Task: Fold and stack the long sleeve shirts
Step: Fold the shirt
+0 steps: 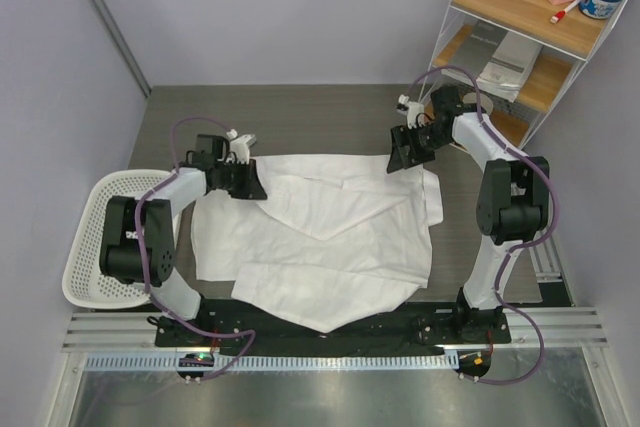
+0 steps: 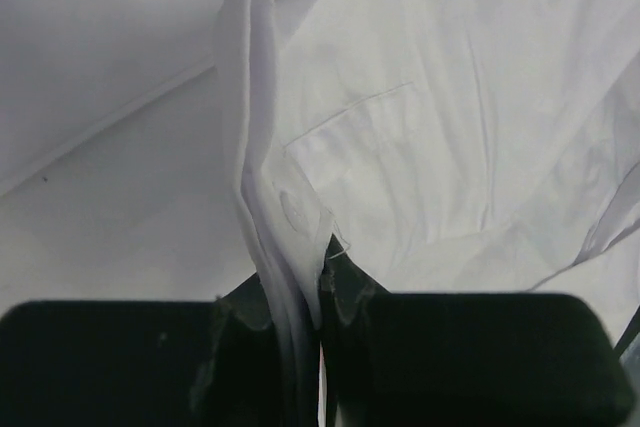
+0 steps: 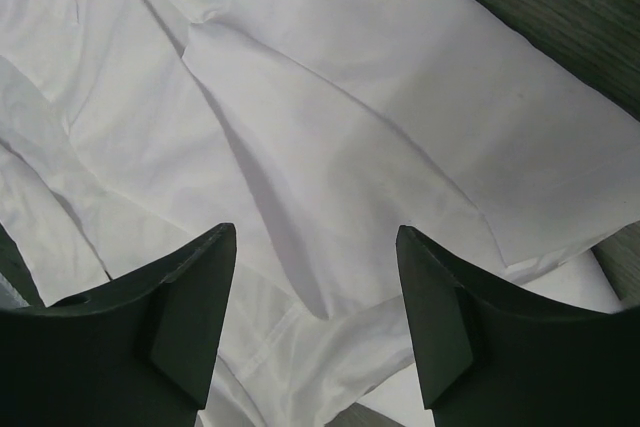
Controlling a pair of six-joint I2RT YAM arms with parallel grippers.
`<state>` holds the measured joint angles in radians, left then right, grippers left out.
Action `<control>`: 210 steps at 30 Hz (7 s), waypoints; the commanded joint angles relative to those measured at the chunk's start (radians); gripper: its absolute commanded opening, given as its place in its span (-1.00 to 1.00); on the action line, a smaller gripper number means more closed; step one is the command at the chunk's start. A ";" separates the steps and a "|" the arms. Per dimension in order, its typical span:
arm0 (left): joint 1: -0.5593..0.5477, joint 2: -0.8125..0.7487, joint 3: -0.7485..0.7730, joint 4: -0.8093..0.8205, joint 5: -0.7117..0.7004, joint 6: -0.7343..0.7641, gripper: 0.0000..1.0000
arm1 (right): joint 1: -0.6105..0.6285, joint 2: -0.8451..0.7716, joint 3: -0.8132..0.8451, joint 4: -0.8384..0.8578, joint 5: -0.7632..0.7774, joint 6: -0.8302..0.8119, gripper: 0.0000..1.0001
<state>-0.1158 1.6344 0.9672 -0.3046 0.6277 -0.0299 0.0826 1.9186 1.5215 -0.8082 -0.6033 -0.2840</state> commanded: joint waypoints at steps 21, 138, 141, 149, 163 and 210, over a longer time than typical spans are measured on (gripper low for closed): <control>0.125 -0.066 0.143 -0.260 -0.206 0.315 0.04 | 0.098 -0.107 -0.029 -0.124 0.178 -0.129 0.31; 0.234 0.343 0.686 -0.558 0.063 0.406 -1.00 | 0.094 0.106 0.164 -0.235 0.195 -0.139 0.59; 0.239 0.358 0.668 -0.538 0.014 0.400 -1.00 | 0.094 0.109 0.174 -0.235 0.194 -0.135 0.59; 0.249 0.415 0.627 -0.490 -0.083 0.360 -1.00 | 0.094 0.106 0.200 -0.232 0.215 -0.129 0.58; 0.246 0.300 0.585 -0.459 -0.125 0.352 -0.14 | 0.097 0.056 0.244 -0.207 0.255 -0.112 0.59; 0.042 0.128 0.301 -0.539 -0.252 0.447 -0.10 | 0.151 -0.024 -0.040 -0.158 0.364 -0.199 0.30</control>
<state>-0.0559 1.7752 1.3071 -0.8440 0.3664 0.4088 0.2314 1.9125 1.5192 -0.9844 -0.2852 -0.4755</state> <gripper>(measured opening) 0.450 0.660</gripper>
